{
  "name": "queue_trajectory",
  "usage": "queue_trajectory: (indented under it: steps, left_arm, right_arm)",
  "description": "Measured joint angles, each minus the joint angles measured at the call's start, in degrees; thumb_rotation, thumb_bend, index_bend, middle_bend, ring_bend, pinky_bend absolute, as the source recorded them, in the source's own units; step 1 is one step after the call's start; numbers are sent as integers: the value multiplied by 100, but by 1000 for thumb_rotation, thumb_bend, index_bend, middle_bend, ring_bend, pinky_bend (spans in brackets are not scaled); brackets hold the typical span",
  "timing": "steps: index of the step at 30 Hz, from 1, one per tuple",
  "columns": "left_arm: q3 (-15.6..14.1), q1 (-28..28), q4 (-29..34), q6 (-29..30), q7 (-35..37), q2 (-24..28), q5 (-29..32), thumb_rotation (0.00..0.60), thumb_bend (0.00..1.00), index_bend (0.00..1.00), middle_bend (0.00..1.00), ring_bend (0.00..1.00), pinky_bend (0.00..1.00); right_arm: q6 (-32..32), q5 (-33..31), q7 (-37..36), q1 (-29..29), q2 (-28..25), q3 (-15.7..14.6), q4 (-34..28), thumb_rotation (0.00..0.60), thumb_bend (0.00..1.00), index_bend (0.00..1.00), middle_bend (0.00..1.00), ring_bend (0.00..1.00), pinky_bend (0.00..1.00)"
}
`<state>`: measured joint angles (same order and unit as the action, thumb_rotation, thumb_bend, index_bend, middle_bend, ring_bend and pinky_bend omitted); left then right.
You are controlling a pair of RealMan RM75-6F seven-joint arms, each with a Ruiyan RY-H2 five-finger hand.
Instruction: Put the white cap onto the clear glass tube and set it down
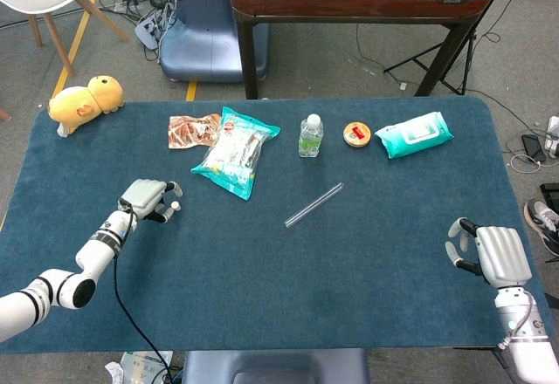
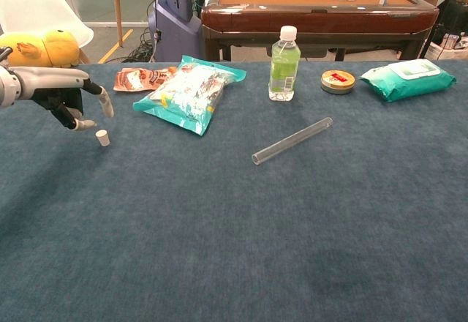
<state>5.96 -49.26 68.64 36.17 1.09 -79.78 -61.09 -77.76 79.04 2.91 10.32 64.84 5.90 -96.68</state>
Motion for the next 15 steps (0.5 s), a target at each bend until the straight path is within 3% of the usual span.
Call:
queue_trajectory:
  steps: [10,15]
  left_arm:
    - [4,-66,-735,217,-492,-613,-225,600,352,399,1000,1000,1000]
    - [14,-39,-861,280,-635,-724,-231,600,288,399,1000,1000,1000]
  right_arm:
    - [-1,-32,-45,-30,22,-3,62,600,359,526,682,774,774]
    - [7,-55,-56,-44,6,-4,66,600,358,526,683,774,774]
